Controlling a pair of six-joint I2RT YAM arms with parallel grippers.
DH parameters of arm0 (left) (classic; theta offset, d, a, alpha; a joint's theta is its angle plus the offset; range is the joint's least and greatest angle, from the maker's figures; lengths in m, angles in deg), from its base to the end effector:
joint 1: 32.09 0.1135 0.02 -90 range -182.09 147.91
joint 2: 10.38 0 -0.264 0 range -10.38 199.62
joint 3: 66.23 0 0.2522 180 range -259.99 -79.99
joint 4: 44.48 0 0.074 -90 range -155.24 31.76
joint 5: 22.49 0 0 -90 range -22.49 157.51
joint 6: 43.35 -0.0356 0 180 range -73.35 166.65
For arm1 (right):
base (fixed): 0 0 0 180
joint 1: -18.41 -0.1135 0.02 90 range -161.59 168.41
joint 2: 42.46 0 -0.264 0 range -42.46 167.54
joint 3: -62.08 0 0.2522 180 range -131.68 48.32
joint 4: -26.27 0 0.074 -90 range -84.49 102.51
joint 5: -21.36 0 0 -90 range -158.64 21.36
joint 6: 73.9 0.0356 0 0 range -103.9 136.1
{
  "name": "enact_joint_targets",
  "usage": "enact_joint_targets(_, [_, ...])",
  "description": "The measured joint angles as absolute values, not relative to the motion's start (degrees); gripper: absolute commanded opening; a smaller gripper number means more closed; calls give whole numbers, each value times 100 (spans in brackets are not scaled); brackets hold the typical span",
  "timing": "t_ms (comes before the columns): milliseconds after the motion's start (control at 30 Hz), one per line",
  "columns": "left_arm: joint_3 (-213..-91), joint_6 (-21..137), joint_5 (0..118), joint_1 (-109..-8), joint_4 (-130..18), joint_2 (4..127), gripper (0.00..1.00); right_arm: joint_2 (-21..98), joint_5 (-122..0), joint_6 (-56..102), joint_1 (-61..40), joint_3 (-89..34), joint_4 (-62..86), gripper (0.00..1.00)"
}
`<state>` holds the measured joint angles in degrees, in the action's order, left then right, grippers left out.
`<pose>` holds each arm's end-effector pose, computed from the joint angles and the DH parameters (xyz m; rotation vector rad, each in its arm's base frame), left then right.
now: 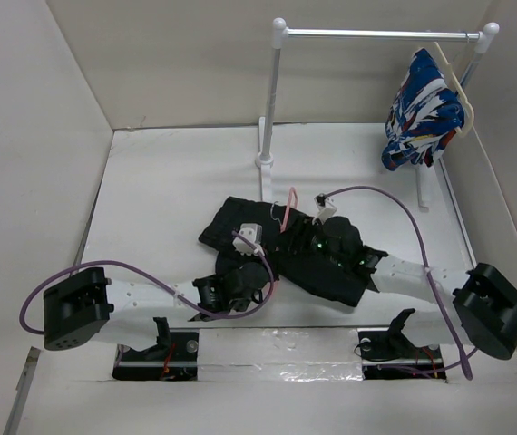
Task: Place the trousers on the hanger
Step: Place the hanger at the clothesline.
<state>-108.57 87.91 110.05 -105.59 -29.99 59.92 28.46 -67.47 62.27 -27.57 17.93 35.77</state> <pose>0.0944 -0.2341 0.2205 -0.0300 1.8107 -0.7868 0.1826 0.1900 0.2169 -0.0119 2.0319 1.0920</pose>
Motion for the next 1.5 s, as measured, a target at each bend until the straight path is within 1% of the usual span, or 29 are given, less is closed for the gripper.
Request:
enact_joint_targets(100, [-10855,8758,11067,-10627,-2962,5992,0,3113,-6878,6448,-2825,1821,3728,53])
enact_joint_targets(133, [-10848,8752,11082,-10651,-2938,5992,0,3158,-6900,6507,-2855,1828,3770,49])
enact_joint_targets(167, [-10844,8743,11088,-10668,-2925,5992,0,3193,-6916,6570,-2875,1841,3835,37])
enact_joint_targets(233, [-10831,8721,11086,-10683,-2898,5992,0,3241,-6957,6743,-2914,1900,4047,28])
enact_joint_targets(267, [-10809,8714,11078,-10690,-2879,5992,0,3257,-6979,6841,-2923,1935,4144,18])
enact_joint_targets(333, [-10761,8717,11036,-10699,-2846,5992,0,3294,-6983,7066,-2936,1979,4336,8])
enact_joint_targets(367, [-10728,8710,11027,-10699,-2815,5992,0,3303,-6977,7099,-2943,2003,4465,2])
enact_joint_targets(400, [-10721,8690,11038,-10699,-2785,5972,0,3303,-6983,7106,-2964,2020,4572,0])
enact_joint_targets(467, [-10721,8625,11034,-10692,-2765,5865,0,3283,-6951,7149,-2962,2079,4810,0])
enact_joint_targets(500, [-10721,8588,11021,-10694,-2785,5793,11,3248,-6937,7187,-2958,2114,4902,0])
enact_joint_targets(600, [-10724,8450,10901,-10701,-2796,5426,24,3023,-6728,7362,-2851,2217,5066,0])
enact_joint_targets(700, [-10734,8301,10831,-10701,-2769,4831,30,2750,-6531,7512,-2654,2236,5033,0])
enact_joint_targets(800, [-10748,8194,10807,-10701,-2772,4197,32,2407,-6325,7643,-2366,2197,4941,0])
enact_joint_targets(900, [-10748,8113,10807,-10701,-2855,3526,34,2160,-6063,7753,-1948,1909,4690,0])
enact_joint_targets(1033, [-10748,8091,10879,-10701,-3150,2827,35,2042,-5681,7895,-1301,1251,4380,0])
enact_joint_targets(1133, [-10783,8098,10962,-10701,-3519,2523,35,2096,-5440,7978,-866,634,4163,0])
enact_joint_targets(1300, [-10813,8105,11025,-10701,-4094,2125,36,2651,-4870,8159,6,-601,3988,0])
enact_joint_targets(1500, [-10811,8207,11172,-10701,-4702,1555,36,3591,-4505,8249,694,-1761,3892,0])
